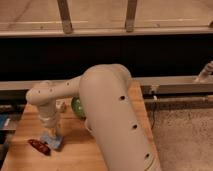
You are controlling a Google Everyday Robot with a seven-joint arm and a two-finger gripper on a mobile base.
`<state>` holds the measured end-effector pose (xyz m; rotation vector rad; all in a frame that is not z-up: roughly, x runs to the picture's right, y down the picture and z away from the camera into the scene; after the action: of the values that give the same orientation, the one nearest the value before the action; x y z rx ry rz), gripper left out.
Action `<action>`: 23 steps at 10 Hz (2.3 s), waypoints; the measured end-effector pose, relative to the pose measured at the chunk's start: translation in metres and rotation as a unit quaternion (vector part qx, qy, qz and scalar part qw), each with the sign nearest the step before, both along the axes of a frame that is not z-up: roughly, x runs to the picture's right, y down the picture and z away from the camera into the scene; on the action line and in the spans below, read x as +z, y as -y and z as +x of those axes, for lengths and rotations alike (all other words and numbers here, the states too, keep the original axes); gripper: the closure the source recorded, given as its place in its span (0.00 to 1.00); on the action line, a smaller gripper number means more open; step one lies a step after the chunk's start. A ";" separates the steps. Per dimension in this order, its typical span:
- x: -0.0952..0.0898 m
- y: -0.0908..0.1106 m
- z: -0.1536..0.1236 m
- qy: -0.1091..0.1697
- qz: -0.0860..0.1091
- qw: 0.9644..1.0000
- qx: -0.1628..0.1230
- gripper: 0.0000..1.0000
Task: Wipe the white sponge on the table
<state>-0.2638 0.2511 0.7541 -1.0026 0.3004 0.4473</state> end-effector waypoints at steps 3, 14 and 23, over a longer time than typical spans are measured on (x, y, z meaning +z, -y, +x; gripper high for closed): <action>-0.008 -0.022 0.030 -0.025 -0.013 0.999 0.019 1.00; 0.069 0.064 0.093 -0.099 -0.001 0.993 0.068 1.00; 0.027 0.033 -0.004 0.005 0.008 1.000 -0.016 1.00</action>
<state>-0.2678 0.2178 0.7813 -0.9837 0.3024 0.4156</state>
